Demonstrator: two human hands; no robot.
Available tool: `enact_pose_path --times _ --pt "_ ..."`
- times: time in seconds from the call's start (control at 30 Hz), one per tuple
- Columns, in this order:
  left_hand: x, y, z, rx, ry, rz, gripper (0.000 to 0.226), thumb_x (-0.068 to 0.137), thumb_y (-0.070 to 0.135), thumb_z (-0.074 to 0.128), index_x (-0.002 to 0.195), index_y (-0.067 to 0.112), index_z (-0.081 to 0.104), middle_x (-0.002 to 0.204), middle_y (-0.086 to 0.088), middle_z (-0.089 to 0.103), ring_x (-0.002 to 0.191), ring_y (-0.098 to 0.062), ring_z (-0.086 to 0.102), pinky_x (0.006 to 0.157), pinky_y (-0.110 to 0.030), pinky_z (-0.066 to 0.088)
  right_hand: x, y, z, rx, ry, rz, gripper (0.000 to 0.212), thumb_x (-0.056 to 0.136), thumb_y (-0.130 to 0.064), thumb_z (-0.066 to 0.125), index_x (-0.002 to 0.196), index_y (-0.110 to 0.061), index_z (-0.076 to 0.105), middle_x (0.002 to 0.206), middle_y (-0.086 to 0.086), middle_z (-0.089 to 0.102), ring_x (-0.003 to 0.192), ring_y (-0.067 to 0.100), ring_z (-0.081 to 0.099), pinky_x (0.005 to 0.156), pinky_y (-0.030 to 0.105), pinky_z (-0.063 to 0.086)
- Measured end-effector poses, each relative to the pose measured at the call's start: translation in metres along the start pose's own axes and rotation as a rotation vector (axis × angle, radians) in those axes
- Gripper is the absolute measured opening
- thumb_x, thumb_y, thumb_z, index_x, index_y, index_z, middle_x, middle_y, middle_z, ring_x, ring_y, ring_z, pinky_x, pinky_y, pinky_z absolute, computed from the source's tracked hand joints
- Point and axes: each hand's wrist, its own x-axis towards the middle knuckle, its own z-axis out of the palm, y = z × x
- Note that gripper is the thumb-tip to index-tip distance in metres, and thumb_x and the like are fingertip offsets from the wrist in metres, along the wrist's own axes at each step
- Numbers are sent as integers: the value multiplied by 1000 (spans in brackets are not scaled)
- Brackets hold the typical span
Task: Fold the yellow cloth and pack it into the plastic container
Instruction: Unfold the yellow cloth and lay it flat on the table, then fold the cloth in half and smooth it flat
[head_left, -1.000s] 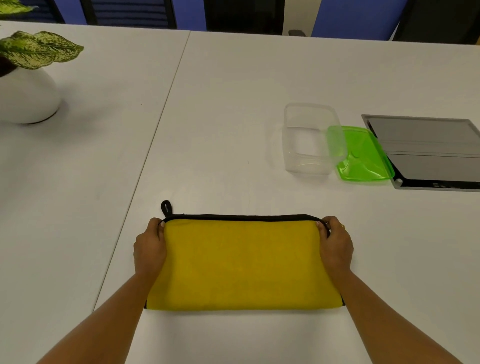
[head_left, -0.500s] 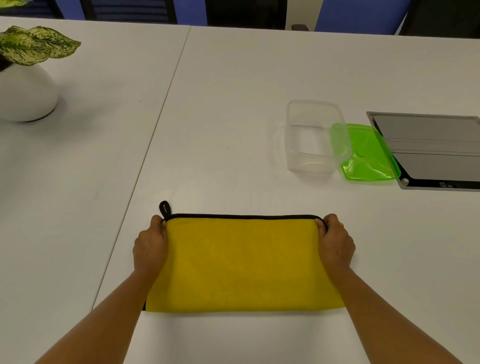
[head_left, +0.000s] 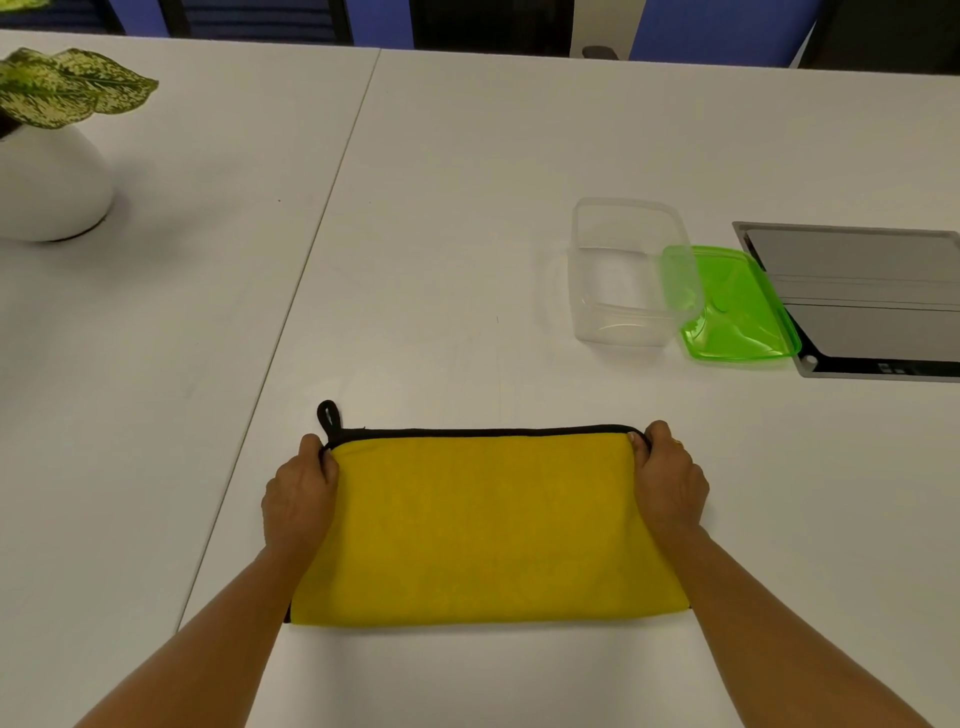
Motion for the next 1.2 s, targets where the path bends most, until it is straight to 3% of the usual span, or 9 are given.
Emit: enact_pose_path --times 0.2,0.33,0.53,0.63,0.77,0.9,0.97,1.1,1.2 --pt "-5 15 -5 46 153 -115 20 91 14 50 107 3 54 91 -19 61 70 -32 55 56 -34 36 -10 -10 -5 52 94 46 25 94 -26 49 107 -5 53 105 20 60 86 36 59 63 35 41" --pt "-11 37 -4 123 175 150 29 82 5 62 111 3 59 111 -21 60 96 -38 57 74 -47 46 -29 -32 -8 27 214 -143 21 84 -12 60 106 -8 62 112 16 62 102 36 56 82 46 44" --pt "-24 84 21 60 -40 620 28 80 -1 59 107 1 67 108 -20 69 100 -34 66 88 -44 52 -69 -92 16 157 34 -599 28 80 -2 65 107 -4 67 113 14 69 111 30 62 96 47 47" --pt "-30 94 41 87 -185 614 38 95 12 42 131 6 49 140 -12 50 133 -23 43 112 -32 29 -80 -112 33 149 -87 -626 35 89 -8 55 123 -4 57 131 14 58 127 28 50 107 45 38" --pt "-36 86 60 140 -221 595 47 99 20 31 145 11 24 155 -5 23 145 -16 15 117 -26 2 -86 -112 51 62 -261 -549 46 100 -22 28 145 -12 23 156 5 21 146 17 12 120 35 4" --pt "-44 85 58 180 -151 638 45 88 17 49 132 4 48 138 -12 52 130 -26 46 108 -46 29 -93 -114 46 3 -140 -556 43 91 -19 51 133 -7 47 139 10 52 132 24 45 109 49 32" --pt "-44 85 56 199 -131 647 45 86 21 49 128 5 53 132 -10 58 124 -24 53 106 -40 38 -94 -112 46 -10 -95 -561 45 89 -21 56 131 -8 50 136 8 55 129 22 49 105 48 37" --pt "-43 75 55 246 -176 600 55 94 39 22 144 19 27 153 -1 29 143 -16 19 117 -29 3 -90 -100 48 -14 -157 -565 51 98 -35 33 146 -20 21 156 -1 22 145 16 15 116 39 6" --pt "-39 56 53 273 -177 500 64 89 58 9 146 30 1 157 6 5 142 -10 -8 117 -35 -1 -83 -81 46 -34 -167 -527 54 98 -40 26 147 -25 8 158 -5 10 145 12 1 115 34 -2"
